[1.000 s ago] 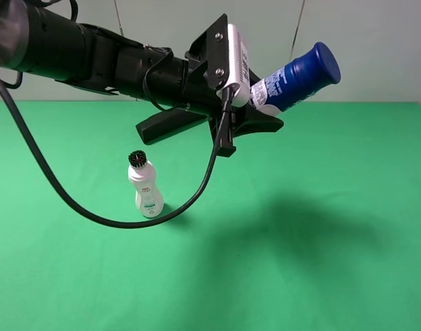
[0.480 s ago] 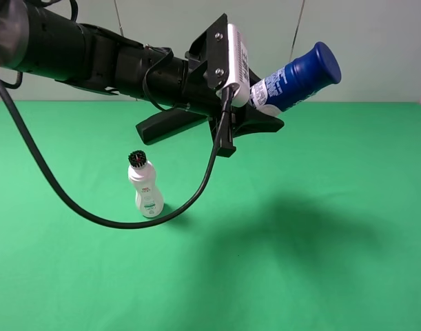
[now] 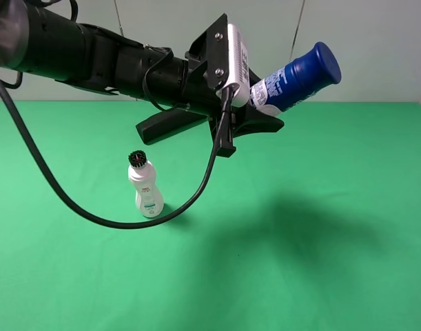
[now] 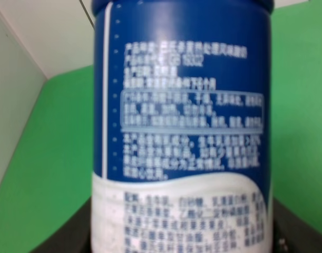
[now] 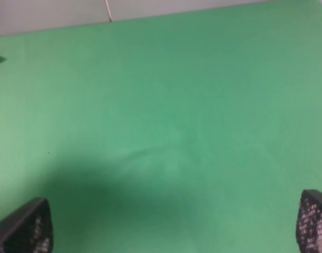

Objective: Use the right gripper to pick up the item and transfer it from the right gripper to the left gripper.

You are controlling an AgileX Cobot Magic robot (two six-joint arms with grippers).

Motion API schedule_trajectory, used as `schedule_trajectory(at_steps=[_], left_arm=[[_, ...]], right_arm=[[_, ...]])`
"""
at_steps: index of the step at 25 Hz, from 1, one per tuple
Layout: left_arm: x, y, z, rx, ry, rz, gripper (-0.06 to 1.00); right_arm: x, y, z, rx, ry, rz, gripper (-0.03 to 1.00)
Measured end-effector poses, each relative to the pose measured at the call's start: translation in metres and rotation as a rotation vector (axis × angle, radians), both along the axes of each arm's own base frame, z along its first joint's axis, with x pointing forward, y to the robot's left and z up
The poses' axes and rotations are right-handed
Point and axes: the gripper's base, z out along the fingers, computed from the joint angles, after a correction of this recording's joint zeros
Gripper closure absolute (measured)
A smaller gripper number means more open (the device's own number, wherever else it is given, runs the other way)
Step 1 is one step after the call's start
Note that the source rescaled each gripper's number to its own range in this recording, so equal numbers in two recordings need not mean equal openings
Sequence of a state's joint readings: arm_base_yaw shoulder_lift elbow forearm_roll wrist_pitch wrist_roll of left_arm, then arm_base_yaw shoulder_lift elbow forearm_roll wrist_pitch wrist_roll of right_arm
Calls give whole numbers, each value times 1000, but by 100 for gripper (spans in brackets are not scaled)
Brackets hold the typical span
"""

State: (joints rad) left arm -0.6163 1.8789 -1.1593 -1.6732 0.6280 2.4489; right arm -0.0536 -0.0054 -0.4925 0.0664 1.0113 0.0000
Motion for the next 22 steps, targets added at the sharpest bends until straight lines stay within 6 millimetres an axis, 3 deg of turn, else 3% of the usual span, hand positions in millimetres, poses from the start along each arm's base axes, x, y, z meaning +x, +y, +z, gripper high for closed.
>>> schedule_trajectory(at_steps=[22], left_arm=[[-4,-1,2,-20,6,-45,94]], right_arm=[[0,0,0,0,-1,-2,-3]])
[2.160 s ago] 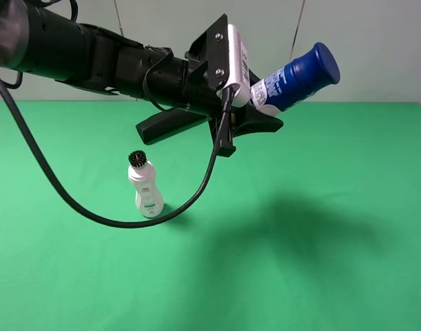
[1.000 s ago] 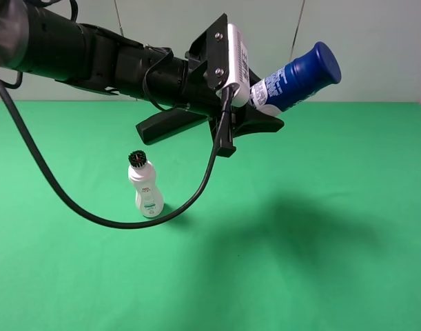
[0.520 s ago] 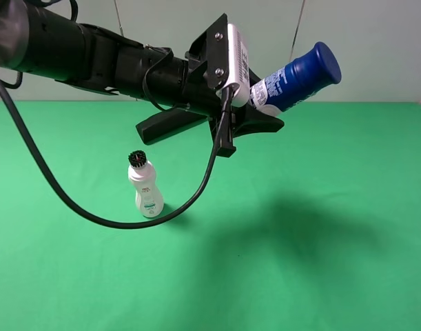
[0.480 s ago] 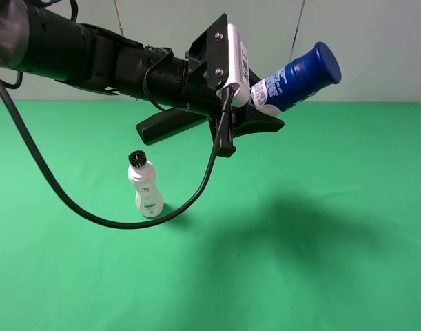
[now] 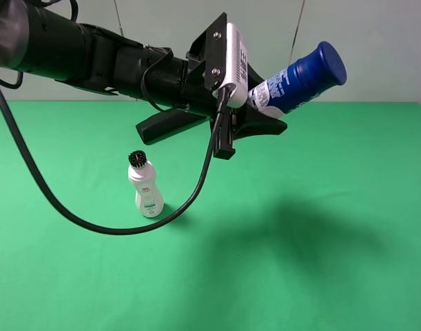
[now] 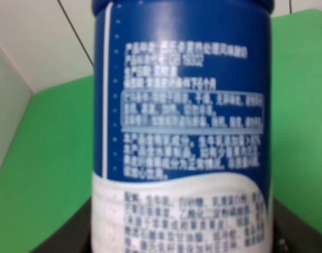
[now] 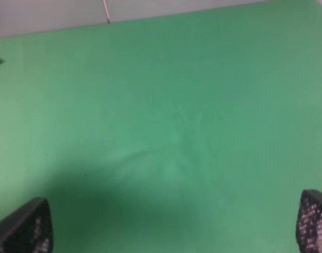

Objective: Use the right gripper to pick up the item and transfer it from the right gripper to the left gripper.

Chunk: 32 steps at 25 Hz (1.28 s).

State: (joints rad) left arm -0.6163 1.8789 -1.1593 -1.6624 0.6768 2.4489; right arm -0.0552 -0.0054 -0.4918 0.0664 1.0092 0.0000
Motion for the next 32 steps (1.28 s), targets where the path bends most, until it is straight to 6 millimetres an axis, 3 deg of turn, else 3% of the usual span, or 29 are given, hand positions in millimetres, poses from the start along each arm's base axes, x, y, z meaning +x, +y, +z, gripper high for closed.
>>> schedule_trajectory(at_steps=[9,23,32], left_arm=[[4,9,1,78,45,71,94],[36,90,36,176,477,686,94],[36,116,9,183,687,1026,94]], right_arm=[[0,0,0,0,0,0,-3],[0,0,0,0,1,0,-3],[0,0,0,0,2,0,-3]])
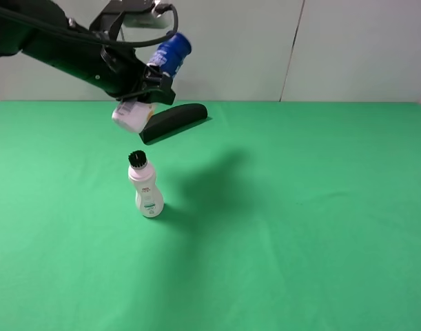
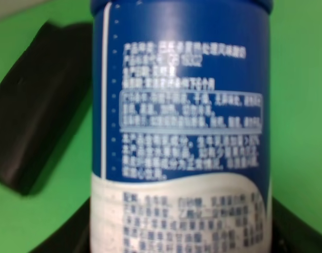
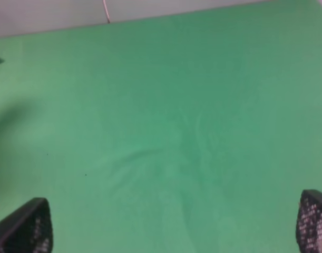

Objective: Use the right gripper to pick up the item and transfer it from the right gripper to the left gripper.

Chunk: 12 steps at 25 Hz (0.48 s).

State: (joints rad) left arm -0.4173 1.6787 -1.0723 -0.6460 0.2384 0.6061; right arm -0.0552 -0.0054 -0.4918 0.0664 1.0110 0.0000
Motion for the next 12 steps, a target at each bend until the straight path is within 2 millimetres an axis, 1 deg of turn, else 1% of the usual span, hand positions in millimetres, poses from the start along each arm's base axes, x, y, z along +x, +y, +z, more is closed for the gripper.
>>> schedule_trajectory(at_steps=[6,9,12], left_arm=[[-7,11,-21,16,42,100,94],[-10,21,-31,21,78,141,94],[-12,33,-37,24,94,185,94]], right_arm=[[0,0,0,0,0,0,-3],[0,0,0,0,0,0,-3],[0,0,0,0,0,0,-3]])
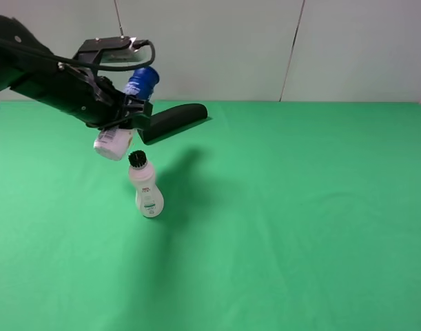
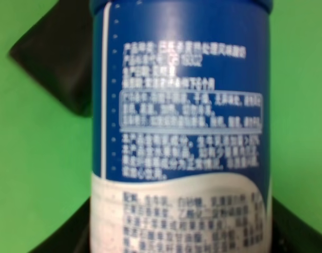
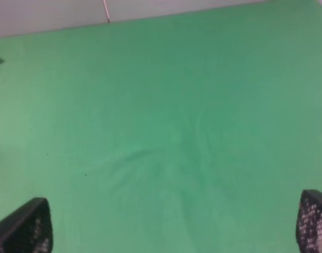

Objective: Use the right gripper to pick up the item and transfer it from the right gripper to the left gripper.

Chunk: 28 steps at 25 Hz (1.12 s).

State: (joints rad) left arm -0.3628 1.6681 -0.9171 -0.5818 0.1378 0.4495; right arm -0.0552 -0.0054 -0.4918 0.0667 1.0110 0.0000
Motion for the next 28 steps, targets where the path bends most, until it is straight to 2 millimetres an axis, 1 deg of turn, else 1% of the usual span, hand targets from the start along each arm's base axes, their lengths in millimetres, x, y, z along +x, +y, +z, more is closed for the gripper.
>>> schedule_trajectory(at_steps=[5,11,14,17,21,28], left_arm=[[-8,25,-7,17,-7,83,94],[-25,56,-35,60,67,179,94],[-33,71,-46,81,85,236,94],[-36,84,-52,93,88,289,94],[-34,92,-58,90,103,335,94],[-32,93,-83,119,174,346,94]], right_arm=[[0,0,0,0,0,0,-3],[0,0,0,0,-2,0,-3],[0,0,0,0,-2,0,-3],[0,0,0,0,-2,0,-3],[0,0,0,0,-2,0,-3],[0,0,0,0,-2,0,-3]])
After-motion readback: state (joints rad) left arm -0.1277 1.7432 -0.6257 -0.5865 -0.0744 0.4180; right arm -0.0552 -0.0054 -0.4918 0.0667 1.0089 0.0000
